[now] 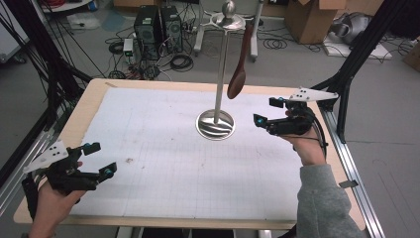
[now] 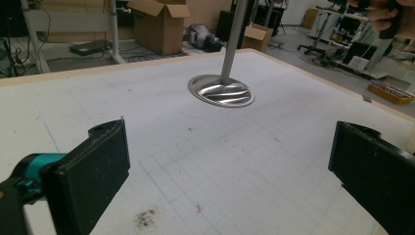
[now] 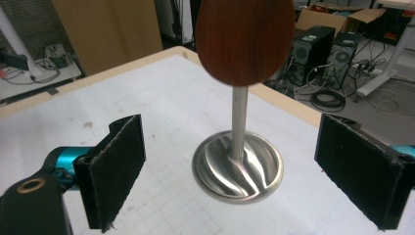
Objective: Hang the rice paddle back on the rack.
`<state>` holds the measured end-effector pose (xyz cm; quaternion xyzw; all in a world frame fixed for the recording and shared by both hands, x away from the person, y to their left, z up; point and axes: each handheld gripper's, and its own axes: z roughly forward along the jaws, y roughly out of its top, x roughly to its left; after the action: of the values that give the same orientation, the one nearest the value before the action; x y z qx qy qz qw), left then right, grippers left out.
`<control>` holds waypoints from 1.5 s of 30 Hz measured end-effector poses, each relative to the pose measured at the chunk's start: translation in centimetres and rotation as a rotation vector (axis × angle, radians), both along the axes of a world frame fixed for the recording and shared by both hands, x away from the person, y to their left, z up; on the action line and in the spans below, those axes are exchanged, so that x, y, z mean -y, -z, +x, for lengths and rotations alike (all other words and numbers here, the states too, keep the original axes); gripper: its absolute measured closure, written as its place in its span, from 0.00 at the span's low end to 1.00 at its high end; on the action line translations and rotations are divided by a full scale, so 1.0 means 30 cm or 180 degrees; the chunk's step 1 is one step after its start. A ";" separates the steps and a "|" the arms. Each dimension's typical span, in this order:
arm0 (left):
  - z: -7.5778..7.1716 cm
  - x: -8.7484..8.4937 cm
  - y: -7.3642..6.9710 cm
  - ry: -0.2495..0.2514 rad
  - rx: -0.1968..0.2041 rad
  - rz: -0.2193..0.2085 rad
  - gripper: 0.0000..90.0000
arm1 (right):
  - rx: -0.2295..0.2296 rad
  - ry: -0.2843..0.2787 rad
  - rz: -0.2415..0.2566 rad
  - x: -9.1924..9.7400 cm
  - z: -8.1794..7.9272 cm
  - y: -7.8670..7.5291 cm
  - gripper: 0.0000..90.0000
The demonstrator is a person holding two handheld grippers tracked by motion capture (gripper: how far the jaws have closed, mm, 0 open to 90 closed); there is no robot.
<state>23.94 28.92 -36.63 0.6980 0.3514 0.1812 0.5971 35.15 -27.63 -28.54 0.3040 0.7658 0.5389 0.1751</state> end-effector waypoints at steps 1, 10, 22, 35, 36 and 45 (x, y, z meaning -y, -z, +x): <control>0.001 0.003 0.001 -0.0003 -0.0009 -0.0014 0.02 | -0.0018 0.0001 -0.0001 0.001 -0.004 0.008 0.11; 0.000 0.016 -0.003 0.0015 0.0012 0.0001 0.02 | -0.0002 0.0012 -0.0027 0.018 -0.049 0.066 0.11; 0.011 0.059 0.008 0.0082 0.0005 0.0043 0.02 | 0.0069 0.0086 0.0171 0.084 -0.115 0.108 0.11; 0.023 0.075 0.014 0.0082 0.0039 0.0068 0.02 | -0.0024 0.0158 0.0180 0.152 -0.165 0.199 0.11; 0.024 0.076 0.015 0.0080 0.0041 0.0065 0.02 | -0.0019 0.0165 0.0180 0.156 -0.169 0.205 0.11; 0.036 0.077 0.035 0.0075 0.0036 0.0066 0.02 | -0.0072 0.0253 0.0229 0.197 -0.194 0.257 0.11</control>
<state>25.03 26.62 -37.67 0.7073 0.3379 0.1817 0.5938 29.32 -33.54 -36.25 0.3464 0.7353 0.5552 0.1766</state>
